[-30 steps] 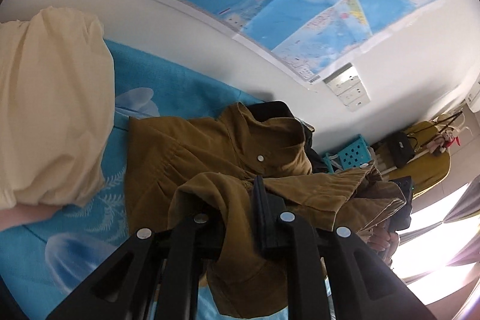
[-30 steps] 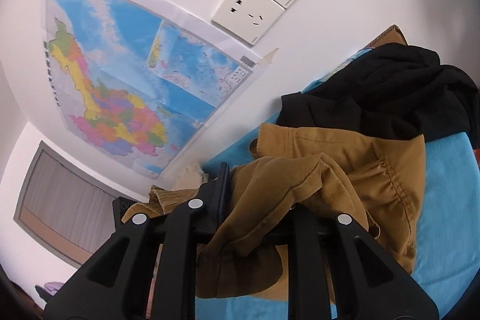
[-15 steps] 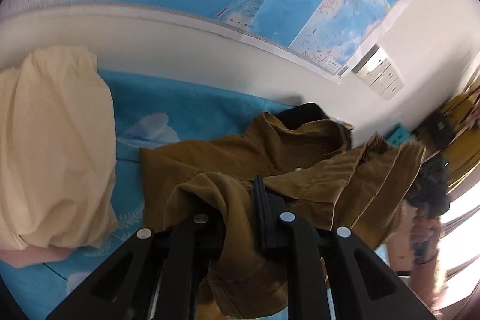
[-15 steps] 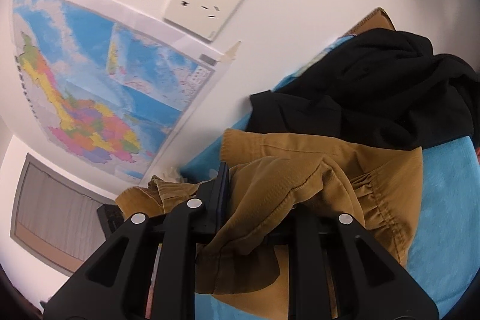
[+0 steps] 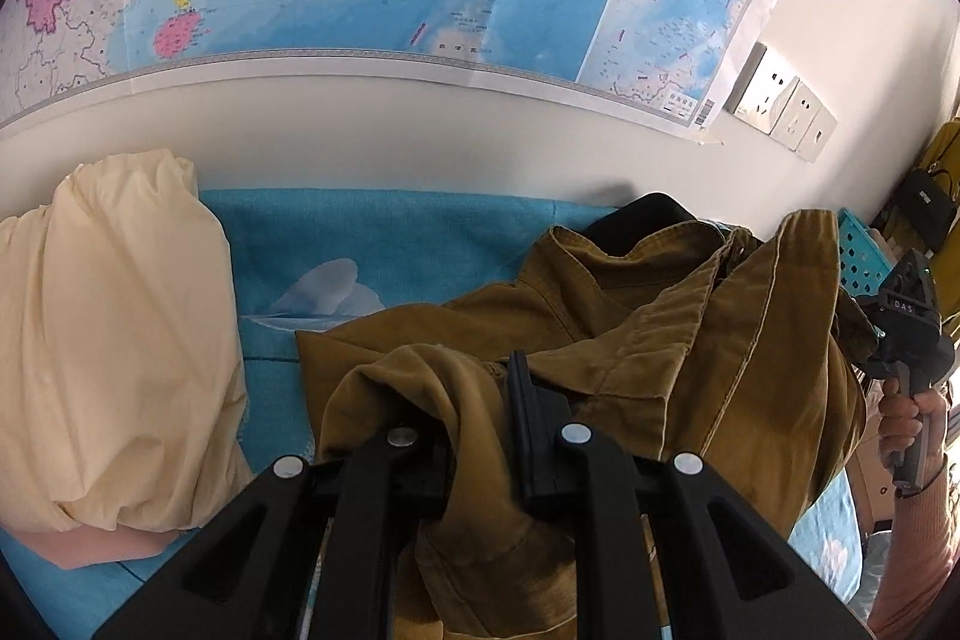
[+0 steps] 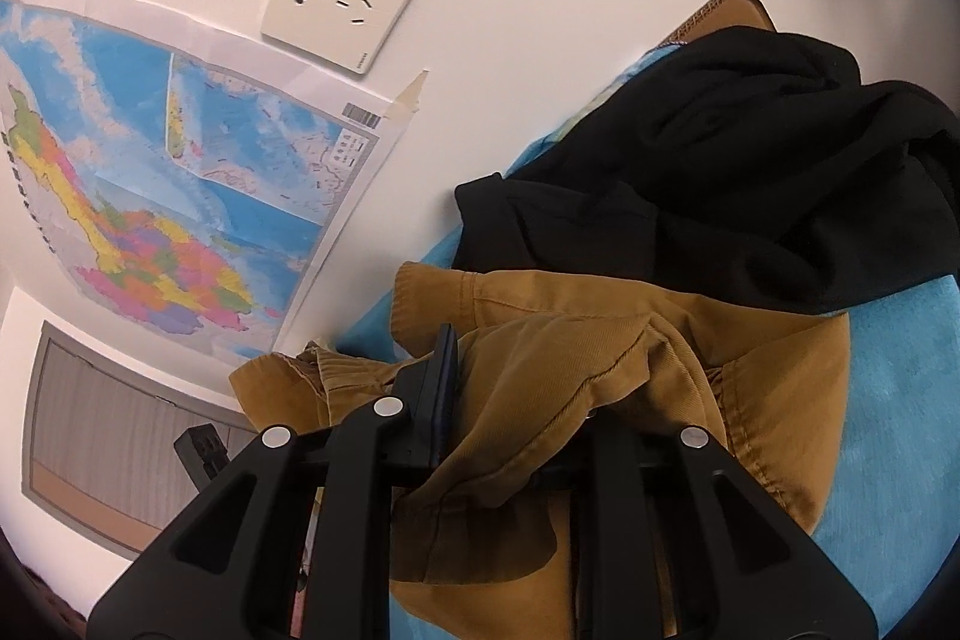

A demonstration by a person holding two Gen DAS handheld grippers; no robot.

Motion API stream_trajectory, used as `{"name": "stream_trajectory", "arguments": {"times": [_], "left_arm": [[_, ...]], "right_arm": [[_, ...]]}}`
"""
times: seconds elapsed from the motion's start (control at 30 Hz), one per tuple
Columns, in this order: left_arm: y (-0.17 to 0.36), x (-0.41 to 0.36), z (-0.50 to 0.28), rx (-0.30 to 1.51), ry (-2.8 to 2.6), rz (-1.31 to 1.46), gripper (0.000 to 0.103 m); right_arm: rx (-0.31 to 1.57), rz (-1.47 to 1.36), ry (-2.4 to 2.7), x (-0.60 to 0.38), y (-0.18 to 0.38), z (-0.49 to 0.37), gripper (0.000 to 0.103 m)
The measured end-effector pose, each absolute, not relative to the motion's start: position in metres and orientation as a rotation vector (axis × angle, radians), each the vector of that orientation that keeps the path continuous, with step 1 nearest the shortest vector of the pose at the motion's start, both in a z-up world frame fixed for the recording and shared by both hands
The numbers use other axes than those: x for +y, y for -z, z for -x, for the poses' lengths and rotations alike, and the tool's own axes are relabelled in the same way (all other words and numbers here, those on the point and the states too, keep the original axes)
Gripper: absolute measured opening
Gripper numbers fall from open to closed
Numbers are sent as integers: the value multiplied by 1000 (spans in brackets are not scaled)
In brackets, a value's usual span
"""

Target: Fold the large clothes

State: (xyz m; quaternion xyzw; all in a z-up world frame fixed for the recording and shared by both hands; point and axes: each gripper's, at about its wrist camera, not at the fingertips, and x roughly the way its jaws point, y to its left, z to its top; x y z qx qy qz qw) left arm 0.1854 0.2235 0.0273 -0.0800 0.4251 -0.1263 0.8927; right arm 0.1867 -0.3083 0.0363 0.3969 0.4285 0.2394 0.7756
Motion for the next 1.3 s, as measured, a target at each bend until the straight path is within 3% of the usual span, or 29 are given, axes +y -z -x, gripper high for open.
{"name": "stream_trajectory", "arguments": {"times": [0.3,0.4,0.47,0.53,0.57,0.7,0.83,0.93,1.0,1.07,1.1,1.13,1.2,1.3], "left_arm": [[-17,225,-199,938,257,192,16],[-12,225,-205,957,253,201,16],[-9,225,-209,970,250,208,16],[-5,225,-214,986,245,215,16],[-4,225,-215,991,242,217,16],[2,226,-220,1013,241,235,16],[4,231,-222,1029,259,271,15],[2,239,-221,1038,307,357,25],[-1,250,-219,1035,357,453,33],[-6,257,-216,1020,393,513,38],[-10,262,-213,1005,417,547,41],[-14,264,-211,995,432,566,43],[-24,270,-201,952,485,609,67],[-43,277,-184,866,537,609,72]], "right_arm": [[956,-875,-512,-307,-28,-195,20],[963,-889,-517,-308,-27,-197,25],[967,-904,-533,-309,-28,-198,40],[941,-883,-560,-309,-38,-197,74],[916,-866,-559,-310,-46,-194,78],[823,-813,-594,-320,-80,-182,80],[781,-561,-528,-312,-104,-163,79],[819,-293,-436,-287,-99,-155,79],[834,-109,-358,-269,-89,-154,77],[860,30,-310,-255,-73,-156,66],[878,80,-289,-251,-63,-157,52],[890,90,-289,-249,-58,-158,32],[898,87,-257,-254,-52,-160,4],[853,8,-259,-270,-63,-157,3]]}}
